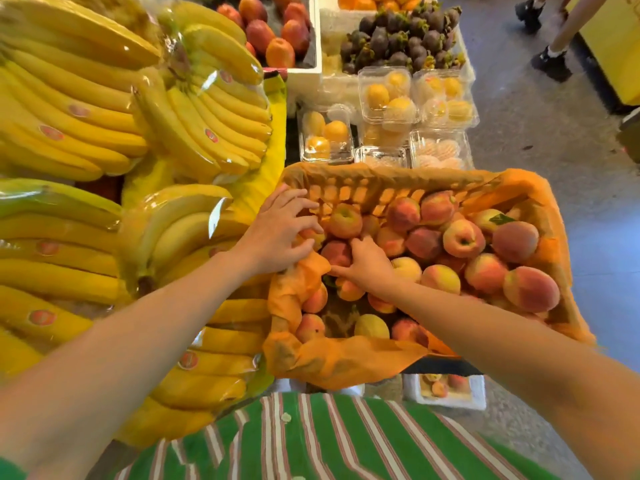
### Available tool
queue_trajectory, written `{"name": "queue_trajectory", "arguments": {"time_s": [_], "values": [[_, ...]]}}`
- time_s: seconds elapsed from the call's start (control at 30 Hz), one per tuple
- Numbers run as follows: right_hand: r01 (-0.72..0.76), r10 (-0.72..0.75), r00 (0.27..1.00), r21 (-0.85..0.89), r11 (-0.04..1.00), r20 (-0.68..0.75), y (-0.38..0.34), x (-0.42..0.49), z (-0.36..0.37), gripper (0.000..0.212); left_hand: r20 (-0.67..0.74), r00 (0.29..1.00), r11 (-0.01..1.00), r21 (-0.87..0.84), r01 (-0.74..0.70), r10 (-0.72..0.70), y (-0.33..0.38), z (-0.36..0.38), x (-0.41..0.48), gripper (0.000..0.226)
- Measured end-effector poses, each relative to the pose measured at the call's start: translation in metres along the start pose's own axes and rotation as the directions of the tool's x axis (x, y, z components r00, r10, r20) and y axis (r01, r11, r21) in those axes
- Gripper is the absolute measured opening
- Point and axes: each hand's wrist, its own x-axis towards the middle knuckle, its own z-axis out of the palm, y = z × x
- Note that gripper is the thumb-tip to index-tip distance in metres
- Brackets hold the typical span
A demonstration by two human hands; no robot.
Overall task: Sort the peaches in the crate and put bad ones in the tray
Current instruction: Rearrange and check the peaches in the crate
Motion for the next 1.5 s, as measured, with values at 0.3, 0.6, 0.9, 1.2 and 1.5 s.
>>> {"name": "queue_trajectory", "arguments": {"time_s": [0.3, 0.6, 0.9, 1.2, 1.5], "values": [[-0.042, 0.048, 0.999, 0.220, 0.974, -0.021, 0.013, -0.006, -0.009, 0.067, -0.003, 1.000, 0.999, -0.042, -0.026, 0.026, 0.000, -0.004, 0.002, 0.031], [-0.070, -0.139, 0.968, 0.756, 0.651, 0.210, 0.011, -0.032, -0.069, 0.035, 0.120, 0.987, 0.991, 0.074, -0.115, 0.105, 0.031, -0.010, 0.010, 0.093], [0.252, -0.317, 0.923, 0.278, 0.927, 0.220, 0.028, -0.023, -0.042, 0.038, -0.071, 0.996, 0.995, -0.080, -0.058, 0.053, 0.010, -0.021, -0.006, 0.073], [0.533, -0.393, 0.839, -0.424, 0.732, 0.377, 0.023, 0.004, -0.002, 0.063, -0.063, 0.998, 0.987, -0.155, -0.035, 0.026, 0.000, -0.018, -0.015, 0.071], [0.473, -0.442, 0.848, -0.040, 0.880, 0.292, 0.034, -0.002, -0.032, 0.059, -0.073, 0.997, 0.975, -0.223, -0.025, 0.009, 0.003, -0.022, -0.011, 0.070]]}}
